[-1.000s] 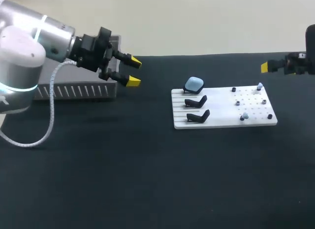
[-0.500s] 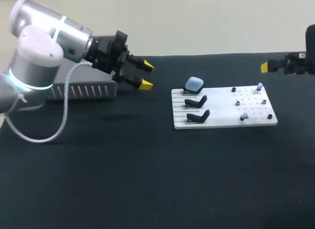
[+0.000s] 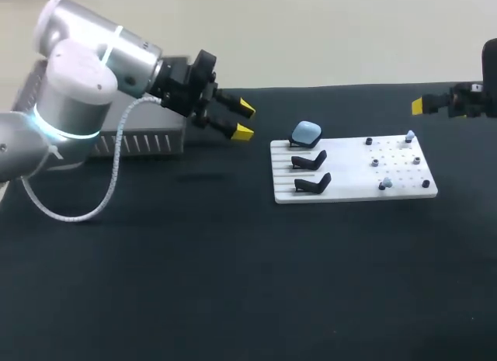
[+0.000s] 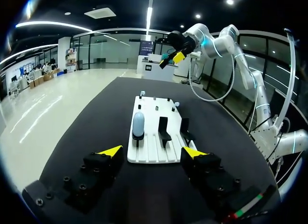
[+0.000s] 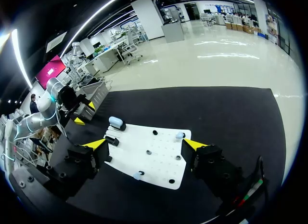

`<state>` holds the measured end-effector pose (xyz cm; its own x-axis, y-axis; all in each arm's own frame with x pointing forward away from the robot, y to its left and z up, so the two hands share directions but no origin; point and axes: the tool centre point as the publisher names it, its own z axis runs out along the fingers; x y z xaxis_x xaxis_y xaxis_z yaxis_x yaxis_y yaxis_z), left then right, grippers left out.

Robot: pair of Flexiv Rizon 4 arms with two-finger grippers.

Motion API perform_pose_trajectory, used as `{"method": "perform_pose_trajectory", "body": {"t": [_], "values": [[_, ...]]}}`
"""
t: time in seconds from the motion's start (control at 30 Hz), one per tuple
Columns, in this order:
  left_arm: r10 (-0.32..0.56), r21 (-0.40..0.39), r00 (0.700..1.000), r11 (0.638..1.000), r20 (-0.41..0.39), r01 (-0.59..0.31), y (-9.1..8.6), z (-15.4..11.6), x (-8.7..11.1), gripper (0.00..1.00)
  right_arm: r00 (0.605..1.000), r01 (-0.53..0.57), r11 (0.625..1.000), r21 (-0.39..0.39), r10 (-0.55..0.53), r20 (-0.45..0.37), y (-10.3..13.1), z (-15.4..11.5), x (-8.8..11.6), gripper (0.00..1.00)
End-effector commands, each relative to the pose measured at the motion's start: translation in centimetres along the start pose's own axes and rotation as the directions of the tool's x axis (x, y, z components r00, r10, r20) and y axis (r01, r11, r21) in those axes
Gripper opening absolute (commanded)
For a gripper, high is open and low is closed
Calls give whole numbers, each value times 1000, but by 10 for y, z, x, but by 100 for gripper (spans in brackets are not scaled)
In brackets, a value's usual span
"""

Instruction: Pick up each earbud case from the left stands, insert the matching earbuds, close the lid, and place the case in the box.

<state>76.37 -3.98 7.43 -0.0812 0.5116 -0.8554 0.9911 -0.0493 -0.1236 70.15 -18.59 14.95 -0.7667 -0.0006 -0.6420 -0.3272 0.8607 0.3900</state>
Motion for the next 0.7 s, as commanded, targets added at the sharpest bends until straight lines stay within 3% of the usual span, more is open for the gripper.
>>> {"method": "perform_pose_trajectory", "body": {"t": [0.03,0.3,0.7], "values": [[-2,19,1000,1000,-8,2,10,9,0,83,1000,0,1000,2,0,0,0,0,0,100],[21,44,1000,999,-16,-20,17,28,-4,88,1000,0,1000,2,0,0,0,0,0,100],[24,40,1000,999,2,-24,22,49,-9,85,1000,0,1000,2,0,0,0,0,0,100]]}}
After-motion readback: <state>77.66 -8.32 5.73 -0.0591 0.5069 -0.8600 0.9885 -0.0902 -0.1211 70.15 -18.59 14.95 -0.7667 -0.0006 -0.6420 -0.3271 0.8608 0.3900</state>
